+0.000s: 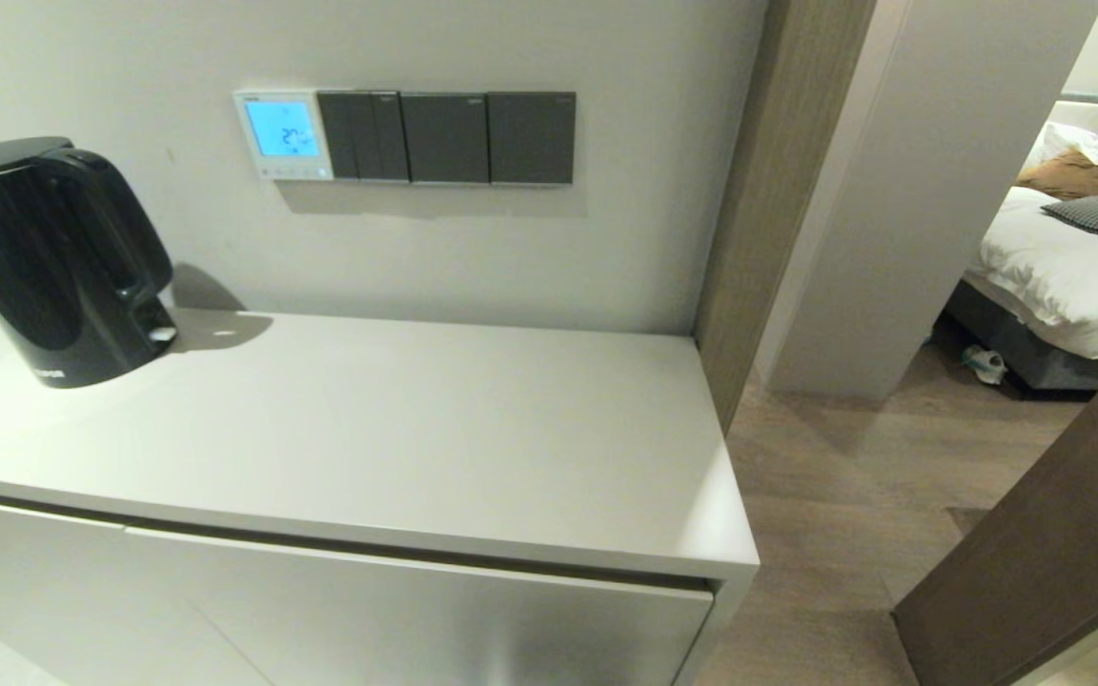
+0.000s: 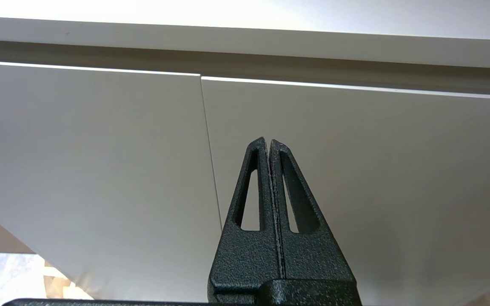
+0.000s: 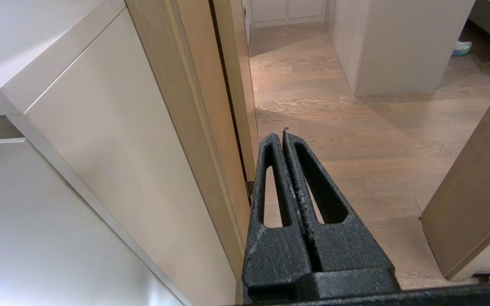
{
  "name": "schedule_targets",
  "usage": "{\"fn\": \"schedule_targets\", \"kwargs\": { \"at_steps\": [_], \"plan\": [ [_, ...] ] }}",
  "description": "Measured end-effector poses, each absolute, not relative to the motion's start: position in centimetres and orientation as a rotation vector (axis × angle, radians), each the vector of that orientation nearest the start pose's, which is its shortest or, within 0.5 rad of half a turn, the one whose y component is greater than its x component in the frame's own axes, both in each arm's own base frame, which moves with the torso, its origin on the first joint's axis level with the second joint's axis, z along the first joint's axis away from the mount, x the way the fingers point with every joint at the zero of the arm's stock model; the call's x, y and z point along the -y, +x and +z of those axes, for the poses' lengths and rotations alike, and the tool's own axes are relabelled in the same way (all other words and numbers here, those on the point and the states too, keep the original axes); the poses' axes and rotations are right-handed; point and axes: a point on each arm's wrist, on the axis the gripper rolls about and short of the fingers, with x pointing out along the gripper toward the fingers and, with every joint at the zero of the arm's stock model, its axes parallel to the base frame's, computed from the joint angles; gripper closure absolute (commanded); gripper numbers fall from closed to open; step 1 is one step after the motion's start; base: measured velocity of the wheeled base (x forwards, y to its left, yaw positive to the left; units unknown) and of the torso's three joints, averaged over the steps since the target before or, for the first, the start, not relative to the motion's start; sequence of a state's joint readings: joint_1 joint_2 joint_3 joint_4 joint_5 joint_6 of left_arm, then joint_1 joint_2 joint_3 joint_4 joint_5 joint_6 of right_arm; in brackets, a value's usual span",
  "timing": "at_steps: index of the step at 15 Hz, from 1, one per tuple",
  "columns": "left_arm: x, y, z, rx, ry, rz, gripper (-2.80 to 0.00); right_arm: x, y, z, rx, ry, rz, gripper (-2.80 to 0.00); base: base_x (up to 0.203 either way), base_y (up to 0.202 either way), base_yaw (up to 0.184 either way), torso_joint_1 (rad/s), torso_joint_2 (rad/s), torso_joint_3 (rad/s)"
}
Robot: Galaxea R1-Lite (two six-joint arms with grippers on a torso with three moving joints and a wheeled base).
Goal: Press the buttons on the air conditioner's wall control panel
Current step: Turn off the central air conditioner
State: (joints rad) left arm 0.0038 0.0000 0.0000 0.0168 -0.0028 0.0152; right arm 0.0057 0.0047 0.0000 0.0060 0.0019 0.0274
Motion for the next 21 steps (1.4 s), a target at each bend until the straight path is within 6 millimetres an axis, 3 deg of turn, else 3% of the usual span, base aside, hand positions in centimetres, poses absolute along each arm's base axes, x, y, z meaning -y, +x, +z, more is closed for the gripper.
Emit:
{"fn": "schedule_targets", "kwargs": {
  "at_steps": [6,10,13,17,21],
  "plan": [
    [0.0,-2.3,7.7,-0.003,0.020,0.004,0.00,0.0,-2.2,7.5,-0.011,0.027,0.007,0.00,0.000,0.000,0.000,0.000,0.00,0.000],
    [0.0,-3.4,11.6,0.090,0.019,0.004,0.00,0.0,-2.2,7.5,-0.011,0.027,0.007,0.00,0.000,0.000,0.000,0.000,0.00,0.000],
    [0.1,-3.0,15.7,0.122,0.007,-0.011,0.00,0.0,-2.2,7.5,-0.011,0.027,0.007,0.00,0.000,0.000,0.000,0.000,0.00,0.000],
    [0.1,0.5,21.7,0.141,-0.073,-0.061,0.00,0.0,-2.2,7.5,-0.011,0.027,0.007,0.00,0.000,0.000,0.000,0.000,0.00,0.000],
    [0.3,6.3,27.2,0.150,-0.146,-0.113,0.00,0.0,-2.2,7.5,-0.011,0.027,0.007,0.00,0.000,0.000,0.000,0.000,0.00,0.000]
  ]
}}
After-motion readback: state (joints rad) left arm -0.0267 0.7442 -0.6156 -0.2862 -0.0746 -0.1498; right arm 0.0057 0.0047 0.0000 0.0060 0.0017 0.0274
